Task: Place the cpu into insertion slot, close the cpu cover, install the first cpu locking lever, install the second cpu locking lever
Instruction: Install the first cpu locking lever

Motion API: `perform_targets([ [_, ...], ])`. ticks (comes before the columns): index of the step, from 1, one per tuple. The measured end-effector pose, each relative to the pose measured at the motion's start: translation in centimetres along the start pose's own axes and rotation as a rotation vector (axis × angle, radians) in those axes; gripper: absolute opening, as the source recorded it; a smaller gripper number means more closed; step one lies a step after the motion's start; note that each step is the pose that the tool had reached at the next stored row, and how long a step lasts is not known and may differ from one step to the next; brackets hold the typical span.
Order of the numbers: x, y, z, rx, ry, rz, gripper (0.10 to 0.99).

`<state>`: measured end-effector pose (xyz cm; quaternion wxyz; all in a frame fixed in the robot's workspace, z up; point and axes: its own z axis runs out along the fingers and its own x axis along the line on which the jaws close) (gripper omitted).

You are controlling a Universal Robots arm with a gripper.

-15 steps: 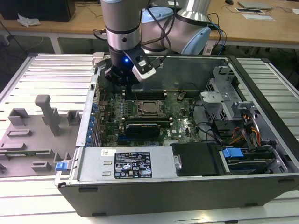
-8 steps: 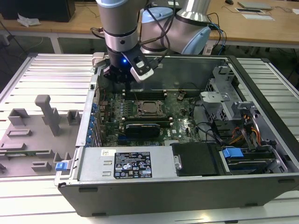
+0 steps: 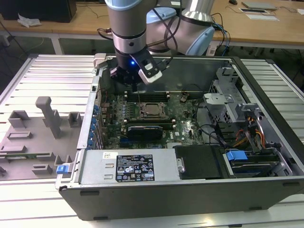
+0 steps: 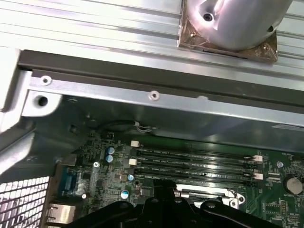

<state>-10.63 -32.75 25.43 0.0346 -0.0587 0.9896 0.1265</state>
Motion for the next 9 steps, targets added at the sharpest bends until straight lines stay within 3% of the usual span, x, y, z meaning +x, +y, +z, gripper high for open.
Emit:
perform_targets([
  [9, -1.18, -0.22, 0.27, 0.0, 0.0028, 0.001, 0.106],
])
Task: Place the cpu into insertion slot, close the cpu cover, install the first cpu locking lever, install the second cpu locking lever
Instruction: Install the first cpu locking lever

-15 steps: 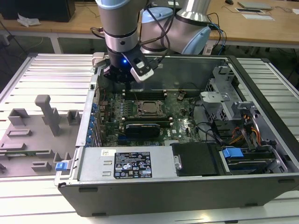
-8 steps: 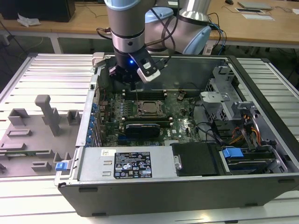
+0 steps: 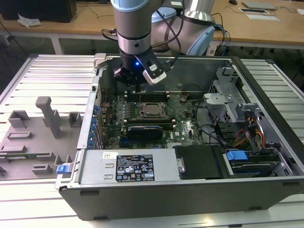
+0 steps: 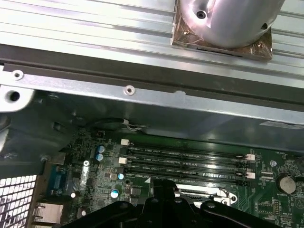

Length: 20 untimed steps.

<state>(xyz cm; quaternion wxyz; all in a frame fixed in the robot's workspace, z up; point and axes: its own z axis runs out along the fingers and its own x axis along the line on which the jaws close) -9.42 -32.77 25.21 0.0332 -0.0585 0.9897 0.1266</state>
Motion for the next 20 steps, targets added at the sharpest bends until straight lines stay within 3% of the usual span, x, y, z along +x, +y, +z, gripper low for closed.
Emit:
perform_targets([
  [4, -1.2, -0.22, 0.13, -0.001, 0.0045, 0.001, 0.106],
  [10, -3.68, -0.63, 0.35, -0.002, 0.0142, 0.004, 0.106],
  [12, -3.89, -0.66, 0.36, -0.002, 0.0147, 0.004, 0.106],
  [13, -3.89, -0.66, 0.4, 0.0, 0.0111, 0.003, 0.106],
  [14, -3.9, -0.67, 0.45, 0.004, -0.0051, -0.002, 0.106],
  [17, -3.89, -0.69, 0.52, 0.015, -0.0364, -0.01, 0.106],
  [20, -3.85, -0.7, 0.6, 0.019, -0.0549, -0.015, 0.106],
])
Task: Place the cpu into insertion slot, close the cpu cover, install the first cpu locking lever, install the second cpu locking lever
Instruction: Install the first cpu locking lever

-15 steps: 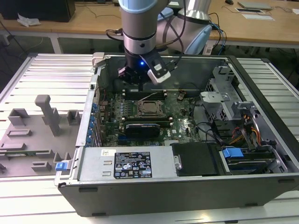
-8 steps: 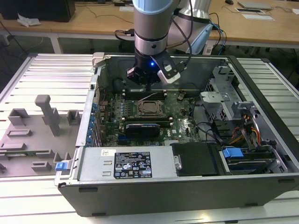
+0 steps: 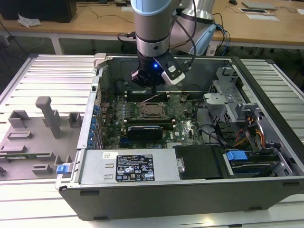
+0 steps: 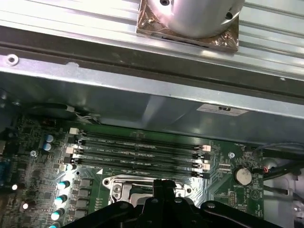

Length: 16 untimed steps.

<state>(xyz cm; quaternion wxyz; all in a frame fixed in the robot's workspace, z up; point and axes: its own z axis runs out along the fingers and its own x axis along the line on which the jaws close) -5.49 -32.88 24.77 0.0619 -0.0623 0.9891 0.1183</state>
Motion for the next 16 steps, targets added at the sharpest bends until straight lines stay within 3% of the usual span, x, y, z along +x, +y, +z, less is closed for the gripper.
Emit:
perform_targets([
  [1, 0.0, 0.0, 0.0, 0.0, -0.0001, 0.0, 0.106],
  [2, 0.05, -0.02, 0.09, 0.001, -0.0089, -0.003, 0.106],
  [3, 0.21, -0.04, 0.23, 0.003, -0.0245, -0.007, 0.106],
  [4, 0.42, -0.05, 0.4, 0.004, -0.0344, -0.009, 0.106],
  [9, 0.8, -0.07, 0.68, 0.014, -0.0542, -0.015, 0.106],
  [11, 0.88, -0.07, 0.77, 0.023, -0.0578, -0.018, 0.106],
  [13, 0.88, 0.19, 1.04, 0.045, -0.0552, -0.021, 0.106],
  [16, 0.89, 0.35, 1.29, 0.045, -0.0613, -0.022, 0.106],
])
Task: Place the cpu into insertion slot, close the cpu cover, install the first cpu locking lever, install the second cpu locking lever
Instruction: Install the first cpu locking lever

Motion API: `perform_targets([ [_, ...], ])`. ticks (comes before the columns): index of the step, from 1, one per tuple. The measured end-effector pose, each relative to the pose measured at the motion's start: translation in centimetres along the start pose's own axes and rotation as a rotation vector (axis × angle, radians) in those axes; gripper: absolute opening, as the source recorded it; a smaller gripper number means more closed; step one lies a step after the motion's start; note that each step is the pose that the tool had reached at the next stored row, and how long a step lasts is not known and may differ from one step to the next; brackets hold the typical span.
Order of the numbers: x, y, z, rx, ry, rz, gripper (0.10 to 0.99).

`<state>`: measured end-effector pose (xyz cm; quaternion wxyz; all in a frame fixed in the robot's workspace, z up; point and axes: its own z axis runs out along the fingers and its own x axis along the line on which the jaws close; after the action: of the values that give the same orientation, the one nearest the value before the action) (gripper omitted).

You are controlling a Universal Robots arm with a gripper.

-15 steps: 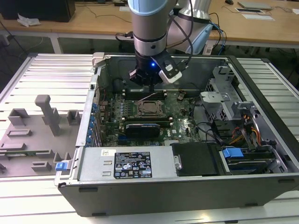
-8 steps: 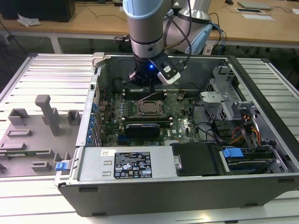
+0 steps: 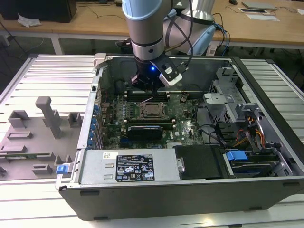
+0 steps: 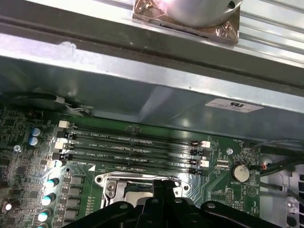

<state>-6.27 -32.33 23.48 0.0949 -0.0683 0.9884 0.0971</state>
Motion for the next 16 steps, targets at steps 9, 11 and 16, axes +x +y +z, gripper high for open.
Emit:
perform_targets([
  [9, 0.29, 0.93, 0.94, 0.006, -0.0203, 0.014, 0.106],
  [11, 0.38, 1.01, 1.08, 0.007, -0.0259, 0.013, 0.106],
  [16, 0.74, 1.14, 1.32, 0.012, -0.0432, 0.01, 0.106],
])
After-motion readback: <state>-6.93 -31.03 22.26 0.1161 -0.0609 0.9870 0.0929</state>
